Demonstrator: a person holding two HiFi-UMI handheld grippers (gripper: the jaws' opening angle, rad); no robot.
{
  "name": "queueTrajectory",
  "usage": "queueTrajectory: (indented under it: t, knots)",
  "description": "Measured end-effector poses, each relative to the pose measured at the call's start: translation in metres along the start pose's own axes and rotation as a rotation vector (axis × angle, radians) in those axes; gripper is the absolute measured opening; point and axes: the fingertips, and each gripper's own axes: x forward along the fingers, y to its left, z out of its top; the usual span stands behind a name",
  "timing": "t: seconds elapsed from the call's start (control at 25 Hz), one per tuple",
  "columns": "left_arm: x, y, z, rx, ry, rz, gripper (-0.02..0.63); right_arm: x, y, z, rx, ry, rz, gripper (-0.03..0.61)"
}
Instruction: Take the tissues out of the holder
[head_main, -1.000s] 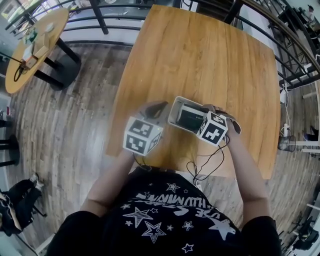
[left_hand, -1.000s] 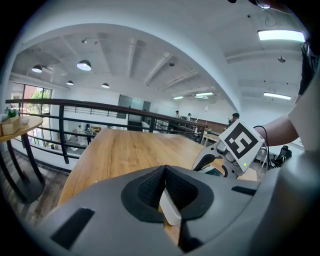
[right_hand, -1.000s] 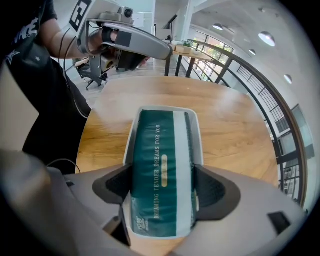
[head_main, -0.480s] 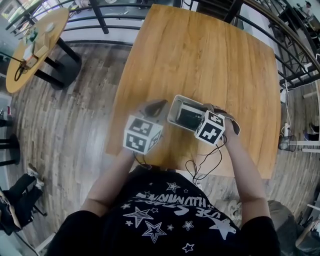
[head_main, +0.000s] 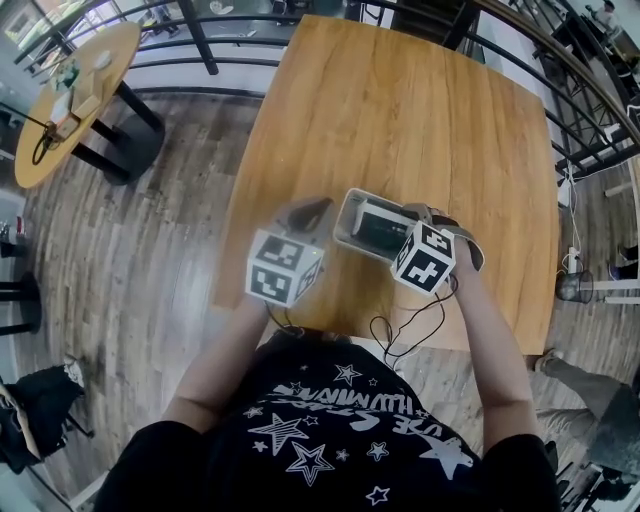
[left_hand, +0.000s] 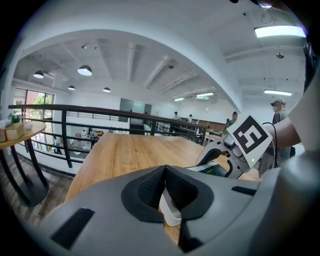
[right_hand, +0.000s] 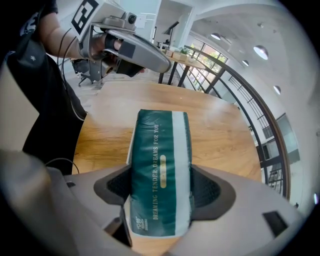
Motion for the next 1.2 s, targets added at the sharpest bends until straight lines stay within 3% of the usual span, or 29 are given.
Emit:
queueTrajectory:
  t: [0.44,0.6,0.8,1.2]
  knots:
    - [-0.017,-0.02,0.01,0.025,-0.029,0.022,0.011,-0.078,-0.013,0.003,0.162,-0.271,-0.152,0.354]
    - [-0.028,-0.028,0.01,0.025,-0.03,0.033,0.011,-0.1,-0.007,-0.001,0.29,-0.385,-0.158,0.354]
    - [-0.035,-0.047,0.007,0.032,-0.029,0.042,0.011,-0.127,0.011,-0.006,0.561,-0.652,-0.015,0.354]
    - [-0.056,-0.107,-0.006,0.032,-0.042,0.074,0.011,-0.166,0.067,-0.032,0.921,-1.039,0.218,0.354]
